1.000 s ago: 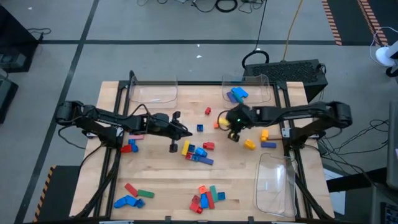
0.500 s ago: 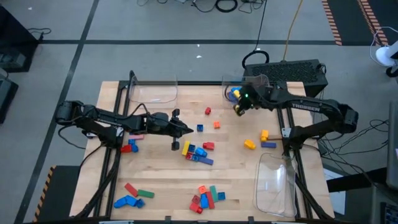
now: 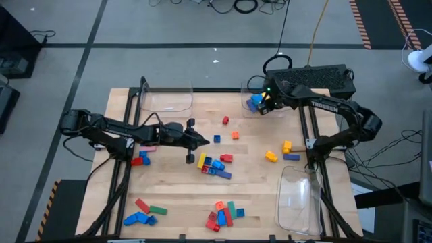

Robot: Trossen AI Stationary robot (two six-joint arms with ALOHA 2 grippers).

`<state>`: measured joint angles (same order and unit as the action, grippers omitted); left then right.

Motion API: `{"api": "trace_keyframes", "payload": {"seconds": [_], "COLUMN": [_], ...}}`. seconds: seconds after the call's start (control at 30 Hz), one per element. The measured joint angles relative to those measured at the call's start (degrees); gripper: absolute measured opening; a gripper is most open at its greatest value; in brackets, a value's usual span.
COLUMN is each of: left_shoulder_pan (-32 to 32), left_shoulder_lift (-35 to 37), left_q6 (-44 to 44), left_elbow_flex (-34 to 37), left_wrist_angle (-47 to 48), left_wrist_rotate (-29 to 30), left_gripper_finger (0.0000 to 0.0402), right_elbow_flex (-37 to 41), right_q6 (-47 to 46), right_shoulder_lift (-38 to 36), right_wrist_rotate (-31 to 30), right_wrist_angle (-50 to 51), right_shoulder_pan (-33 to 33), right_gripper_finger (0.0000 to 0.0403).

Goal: Sort blocks by size
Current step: Put the yellow block into the top right transparent bin, then put the dark blue block into the top right transparent bin

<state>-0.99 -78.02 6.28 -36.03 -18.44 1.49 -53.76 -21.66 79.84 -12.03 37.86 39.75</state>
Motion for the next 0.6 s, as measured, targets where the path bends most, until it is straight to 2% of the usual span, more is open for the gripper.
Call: {"api": "trace_keyframes", "payload": {"seconds": [0.37,0.5,0.6], "left_shoulder_pan": [2.9,3.9,4.5], "left_shoulder_lift": [0.0,-0.5,-2.5], "left_q6": [0.0,0.0,0.0], "left_elbow_flex": [0.0,0.0,0.0], "left_wrist_angle": [-0.4,-0.8,-2.3], "left_wrist_rotate": [3.7,3.5,1.2], "left_gripper_finger": [0.0147,0.0166,0.0168], "right_elbow_flex": [0.0,0.0,0.0], "right_q6": [-0.3,-0.1,0.1], "right_shoulder_lift": [-0.7,-0.8,-1.2], "right_wrist_rotate": [0.1,1.4,6.0], "right_wrist_angle": [-2.1,-2.8,-2.9], "right_shoulder_pan": [0.4,0.3,0.1], "right_gripper_finger": [0.0180,0.0199,0.0203]}}
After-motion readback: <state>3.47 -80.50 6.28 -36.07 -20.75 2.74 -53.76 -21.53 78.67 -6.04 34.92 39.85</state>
